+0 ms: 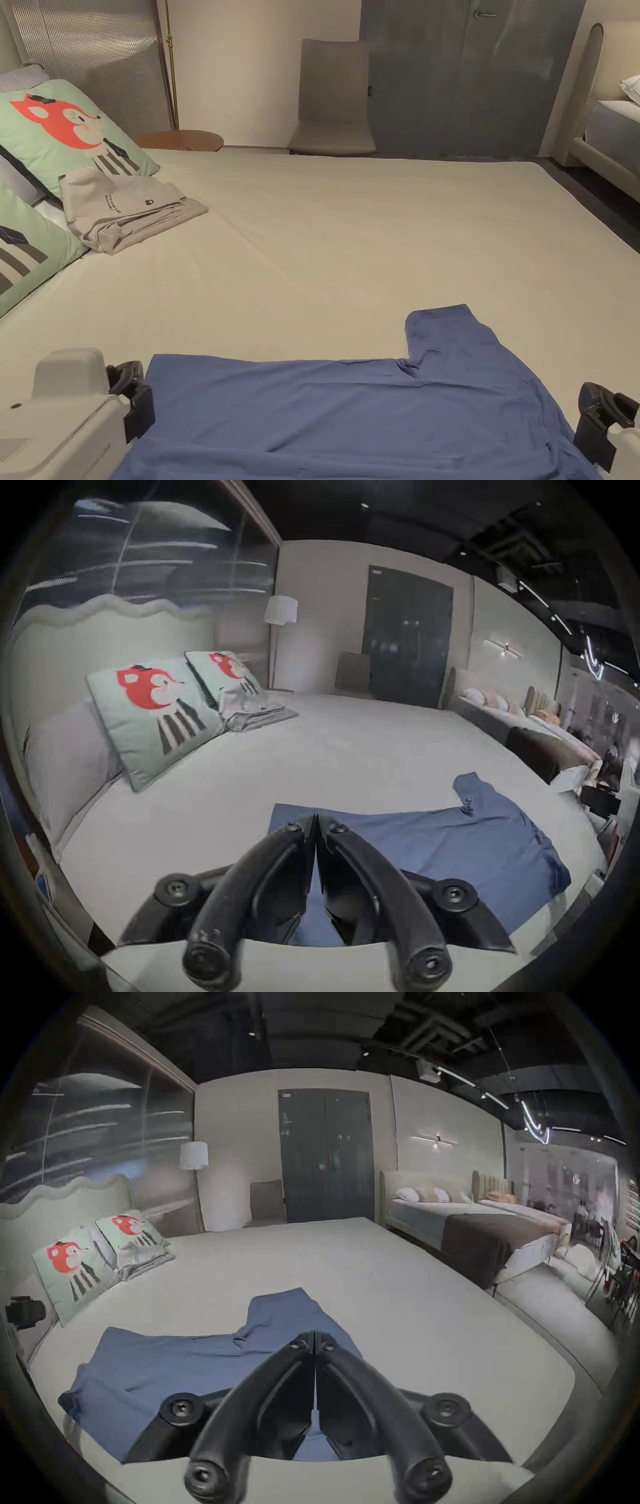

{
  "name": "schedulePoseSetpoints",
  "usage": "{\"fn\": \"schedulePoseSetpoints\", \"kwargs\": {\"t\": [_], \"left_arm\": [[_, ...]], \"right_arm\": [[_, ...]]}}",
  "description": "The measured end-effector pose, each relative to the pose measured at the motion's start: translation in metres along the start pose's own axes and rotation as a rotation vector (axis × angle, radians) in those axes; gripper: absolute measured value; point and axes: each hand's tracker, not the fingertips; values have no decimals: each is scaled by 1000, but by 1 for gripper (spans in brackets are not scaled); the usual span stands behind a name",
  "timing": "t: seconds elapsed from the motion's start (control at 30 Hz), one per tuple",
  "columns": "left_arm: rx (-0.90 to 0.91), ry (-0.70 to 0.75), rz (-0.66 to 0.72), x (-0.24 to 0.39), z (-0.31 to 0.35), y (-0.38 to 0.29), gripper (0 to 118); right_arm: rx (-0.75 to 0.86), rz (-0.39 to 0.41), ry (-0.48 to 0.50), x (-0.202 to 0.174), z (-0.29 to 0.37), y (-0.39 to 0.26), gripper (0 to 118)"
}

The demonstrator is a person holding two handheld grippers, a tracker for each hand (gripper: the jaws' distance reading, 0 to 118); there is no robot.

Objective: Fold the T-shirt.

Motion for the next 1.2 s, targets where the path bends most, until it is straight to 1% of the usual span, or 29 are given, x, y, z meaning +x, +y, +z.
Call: {"fn": "schedulePoseSetpoints", "kwargs": {"t": [0.07,0.13,0.27,0.3,0.4,0.43,0.47,0.5,0.53,0.57,0.6,0.7,0.73,0.77,0.8,0.83,0.87,0.9,0.97,1.0,1.03,1.07,1.1,1.13,1.17,1.2], "left_arm": [[-13,-29,-2,1,-9,5,1],[-55,-35,-6,-3,-30,12,1],[-228,-83,93,-25,-97,29,1],[-248,-71,105,-30,-113,32,1],[-382,8,46,-40,-169,37,2],[-424,28,40,-43,-186,37,12],[-449,37,45,-47,-201,35,37],[-475,51,64,-51,-216,32,79],[-492,61,84,-52,-226,28,104],[-499,64,101,-56,-236,25,111],[-489,74,109,-57,-242,24,106],[-551,91,158,-62,-265,13,105],[-566,98,159,-61,-270,9,103],[-585,104,152,-60,-274,6,93],[-593,106,137,-58,-275,4,68],[-594,107,120,-55,-274,3,48],[-582,122,89,-50,-271,1,41],[-563,123,61,-46,-267,1,37],[-558,113,26,-43,-262,2,7],[-545,112,19,-41,-258,3,3],[-521,72,57,-40,-251,7,3],[-510,67,73,-43,-248,10,3],[-486,59,67,-40,-241,13,3],[-460,56,49,-37,-234,16,3],[-437,57,31,-35,-228,19,3],[-427,57,22,-34,-224,21,3]], "right_arm": [[-17,5,25,-4,-7,1,1],[-28,16,27,-8,-14,0,1],[-49,11,36,-8,-28,-1,1],[-55,12,37,-8,-31,-1,1],[-73,28,30,-10,-40,-2,1],[-81,29,28,-10,-43,-3,1],[-89,28,24,-9,-47,-4,1],[-97,26,20,-10,-49,-7,1],[-109,24,17,-10,-52,-9,1],[-119,26,15,-10,-55,-12,1],[-128,28,11,-9,-57,-14,1],[-158,30,-1,-7,-66,-21,1],[-166,27,-3,-6,-69,-23,1],[-172,25,-6,-6,-70,-24,1],[-178,24,-9,-5,-72,-26,1],[-183,24,-11,-4,-73,-27,1],[-188,26,-14,-3,-75,-28,1],[-192,28,-17,-3,-77,-29,1],[-205,27,-19,-1,-83,-29,1],[-209,24,-20,0,-86,-28,1],[-211,21,-23,1,-90,-26,1],[-214,17,-27,2,-96,-22,1],[-223,14,-34,3,-105,-17,2],[-244,9,-39,5,-116,-12,12],[-281,0,-41,8,-130,-7,38],[-292,-4,-45,11,-144,-2,84]]}}
